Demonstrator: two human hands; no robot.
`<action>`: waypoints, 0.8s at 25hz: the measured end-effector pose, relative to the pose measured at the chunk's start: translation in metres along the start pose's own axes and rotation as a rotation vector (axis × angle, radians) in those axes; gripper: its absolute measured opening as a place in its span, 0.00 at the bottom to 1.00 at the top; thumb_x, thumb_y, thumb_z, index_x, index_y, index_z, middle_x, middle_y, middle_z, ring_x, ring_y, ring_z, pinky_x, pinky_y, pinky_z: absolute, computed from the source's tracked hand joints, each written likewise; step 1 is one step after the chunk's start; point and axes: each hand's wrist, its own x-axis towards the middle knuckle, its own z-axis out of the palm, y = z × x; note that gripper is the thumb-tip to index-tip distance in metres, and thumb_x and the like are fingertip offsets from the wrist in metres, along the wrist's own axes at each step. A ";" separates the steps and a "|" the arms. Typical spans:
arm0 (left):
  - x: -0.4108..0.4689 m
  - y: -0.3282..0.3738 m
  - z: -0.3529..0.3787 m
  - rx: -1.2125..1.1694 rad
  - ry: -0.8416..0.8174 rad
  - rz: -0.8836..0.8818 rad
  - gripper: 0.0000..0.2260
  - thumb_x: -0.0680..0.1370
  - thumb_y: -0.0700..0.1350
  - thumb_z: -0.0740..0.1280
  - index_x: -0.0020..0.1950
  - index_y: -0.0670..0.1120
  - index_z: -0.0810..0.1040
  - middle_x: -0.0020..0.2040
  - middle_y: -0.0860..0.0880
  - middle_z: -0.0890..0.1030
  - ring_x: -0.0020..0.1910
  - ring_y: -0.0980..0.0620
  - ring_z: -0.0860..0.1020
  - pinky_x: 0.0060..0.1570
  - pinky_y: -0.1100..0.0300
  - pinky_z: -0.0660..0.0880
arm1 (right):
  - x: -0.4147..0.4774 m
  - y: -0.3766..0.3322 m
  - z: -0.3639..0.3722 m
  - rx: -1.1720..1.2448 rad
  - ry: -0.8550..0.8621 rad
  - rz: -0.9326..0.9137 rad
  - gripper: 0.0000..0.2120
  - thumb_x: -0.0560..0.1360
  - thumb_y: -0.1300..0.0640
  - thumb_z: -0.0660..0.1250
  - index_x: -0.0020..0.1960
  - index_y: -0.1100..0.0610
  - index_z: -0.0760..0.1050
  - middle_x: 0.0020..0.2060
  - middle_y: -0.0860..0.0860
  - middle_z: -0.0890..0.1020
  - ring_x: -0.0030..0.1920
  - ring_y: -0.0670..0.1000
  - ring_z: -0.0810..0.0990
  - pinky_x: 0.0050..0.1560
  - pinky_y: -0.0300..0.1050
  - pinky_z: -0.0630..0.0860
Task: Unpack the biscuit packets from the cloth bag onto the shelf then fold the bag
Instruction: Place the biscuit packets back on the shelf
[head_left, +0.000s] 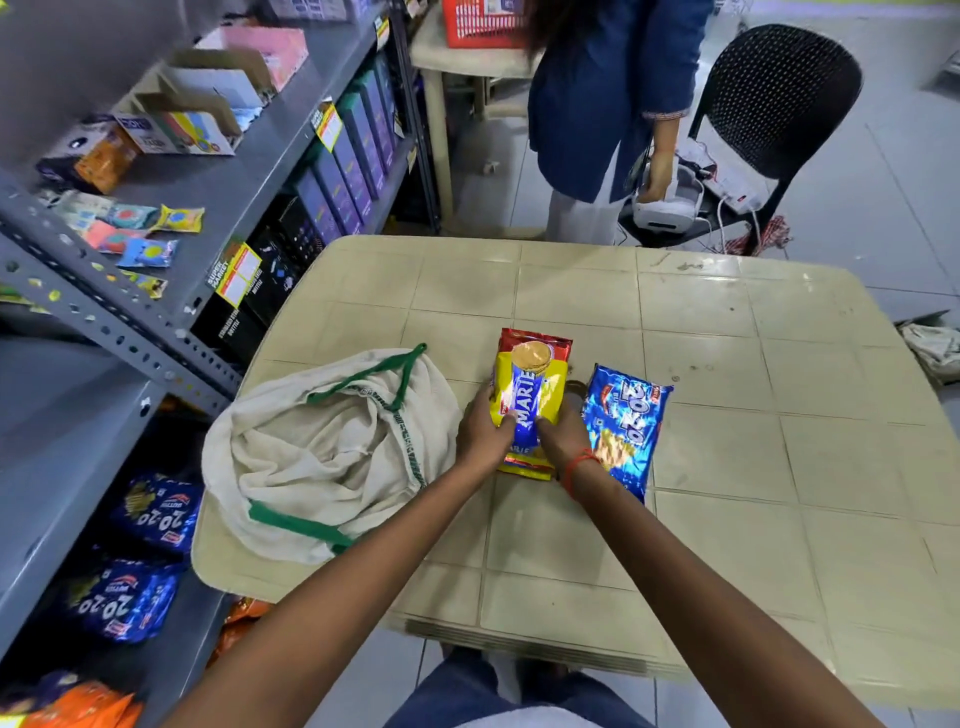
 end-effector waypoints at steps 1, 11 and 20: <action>-0.007 0.002 0.000 0.065 0.068 0.004 0.23 0.76 0.46 0.64 0.70 0.44 0.66 0.68 0.42 0.72 0.66 0.42 0.71 0.65 0.50 0.69 | -0.001 0.000 -0.004 -0.032 0.033 -0.030 0.18 0.75 0.64 0.61 0.64 0.65 0.67 0.62 0.63 0.76 0.61 0.62 0.75 0.59 0.51 0.73; -0.076 0.010 0.078 -0.280 -0.338 -0.335 0.28 0.67 0.71 0.64 0.37 0.44 0.77 0.35 0.45 0.82 0.36 0.46 0.81 0.39 0.50 0.80 | 0.078 0.010 -0.116 -0.750 0.016 -0.058 0.33 0.71 0.43 0.67 0.67 0.65 0.66 0.64 0.64 0.72 0.65 0.63 0.70 0.65 0.55 0.68; -0.063 0.019 0.107 -0.834 -0.298 -0.659 0.30 0.73 0.55 0.69 0.71 0.46 0.65 0.70 0.44 0.72 0.68 0.43 0.71 0.65 0.42 0.71 | 0.104 0.015 -0.140 -0.761 -0.335 0.055 0.36 0.66 0.37 0.69 0.64 0.59 0.69 0.61 0.58 0.77 0.58 0.58 0.77 0.59 0.53 0.75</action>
